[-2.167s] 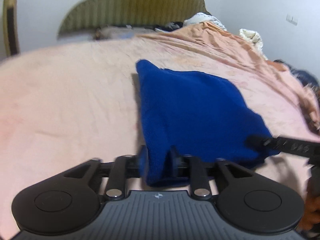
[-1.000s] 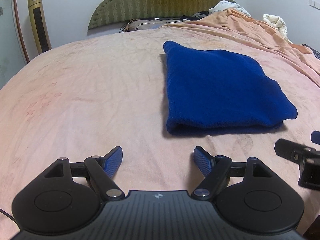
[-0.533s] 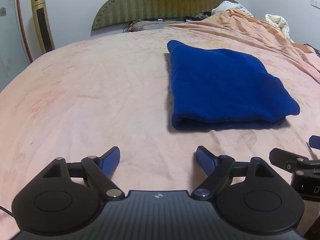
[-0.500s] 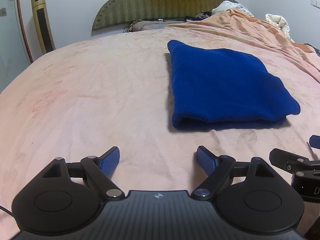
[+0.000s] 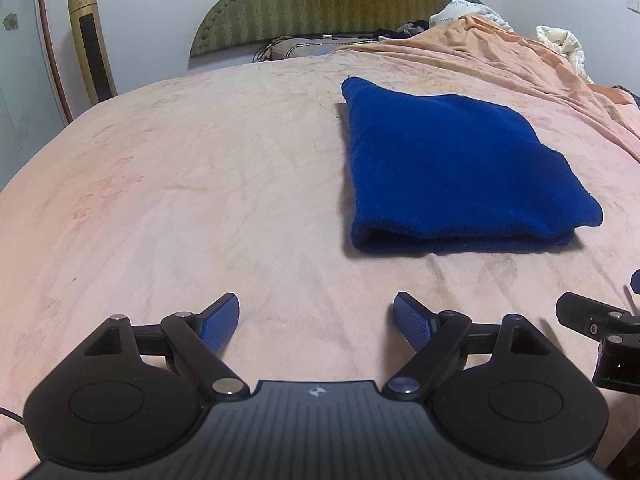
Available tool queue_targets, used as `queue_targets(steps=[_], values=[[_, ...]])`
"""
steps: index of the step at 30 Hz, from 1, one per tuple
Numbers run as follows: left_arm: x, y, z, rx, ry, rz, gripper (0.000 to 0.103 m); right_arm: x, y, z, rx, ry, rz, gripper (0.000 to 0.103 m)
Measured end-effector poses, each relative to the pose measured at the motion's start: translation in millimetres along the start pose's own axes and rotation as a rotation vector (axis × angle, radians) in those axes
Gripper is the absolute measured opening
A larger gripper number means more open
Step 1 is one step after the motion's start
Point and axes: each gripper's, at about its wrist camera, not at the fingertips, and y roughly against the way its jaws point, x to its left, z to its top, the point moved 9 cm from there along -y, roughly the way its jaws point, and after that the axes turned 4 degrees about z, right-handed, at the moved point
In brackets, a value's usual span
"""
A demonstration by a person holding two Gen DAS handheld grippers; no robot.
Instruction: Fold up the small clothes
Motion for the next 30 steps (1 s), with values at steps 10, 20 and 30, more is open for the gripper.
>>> queue_targets(steps=[10,20,30], values=[[4,2,-2,-0.001,0.008,0.008,0.085,-4,2,-1,0.001,-0.006,-0.005,0.103],[11,3,-2,-0.009,0.018,0.025,0.085,-1,0,-2,0.008,-0.002,0.007,0.103],[13,4,-3,-0.014,0.016,0.035,0.085,0,1,-1,0.005,-0.010,0.010,0.103]])
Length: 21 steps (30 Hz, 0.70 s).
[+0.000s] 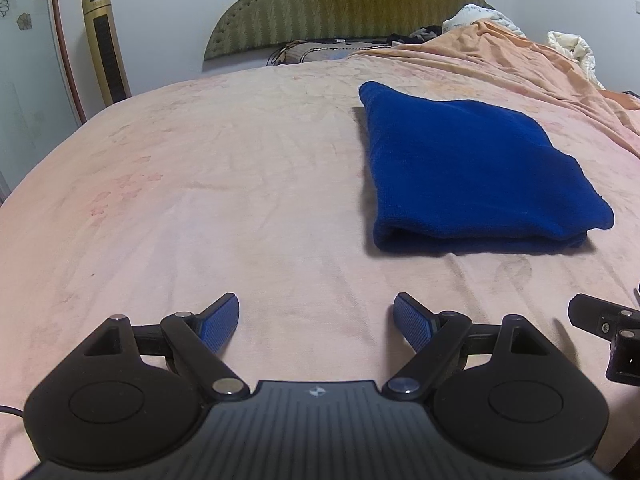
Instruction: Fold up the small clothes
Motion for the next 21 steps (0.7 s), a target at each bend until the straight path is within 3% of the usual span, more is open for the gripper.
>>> queue_targets(steps=[21], values=[[2.6,-0.4,-0.1,-0.004,-0.001,0.003,0.085,3.1,-1.9,-0.6,0.005,-0.006,0.008,0.103]])
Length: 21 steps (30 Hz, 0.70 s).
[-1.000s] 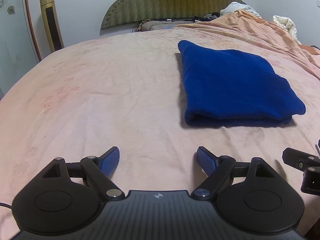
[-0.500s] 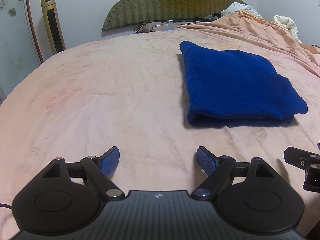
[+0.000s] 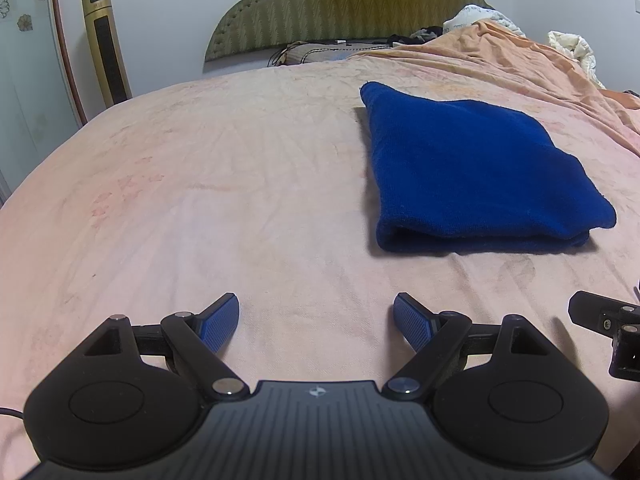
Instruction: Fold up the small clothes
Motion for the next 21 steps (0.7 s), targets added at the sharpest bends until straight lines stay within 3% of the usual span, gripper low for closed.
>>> queue_targets(steps=[21], values=[[0.8,-1.1,1.1,0.000,-0.017,0.005,0.085,-2.8,-0.2,1.4,0.007,-0.012,0.003,0.103]])
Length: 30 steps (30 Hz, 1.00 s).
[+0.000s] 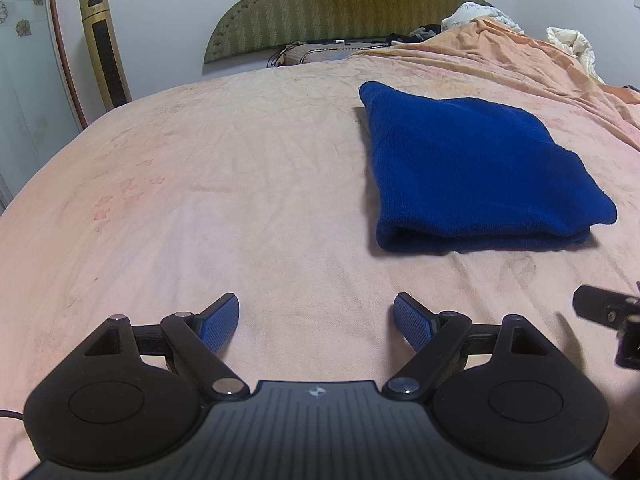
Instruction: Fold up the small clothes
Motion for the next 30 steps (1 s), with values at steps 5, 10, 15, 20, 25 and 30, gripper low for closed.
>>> queue_targets(steps=[5,10,15,20,25,30], values=[[0,0,0,0.003,0.011,-0.004,0.085,-3,3,3,-0.021,-0.001,0.002,0.103],[-2,3,1,-0.005,-0.003,0.006,0.085,-9,6,4,-0.026,-0.011,-0.004,0.103],[-3,4,1,-0.008,-0.006,0.011,0.085,-9,6,3,-0.025,-0.014,0.004,0.103],[-3,2,0,-0.005,-0.005,0.011,0.085,-7,6,2,-0.021,-0.007,0.011,0.103],[-3,2,0,-0.005,-0.005,0.011,0.085,-5,8,3,-0.024,-0.004,0.013,0.103],[-3,2,1,-0.008,-0.011,0.009,0.085,-2,8,4,-0.021,0.005,0.019,0.103]])
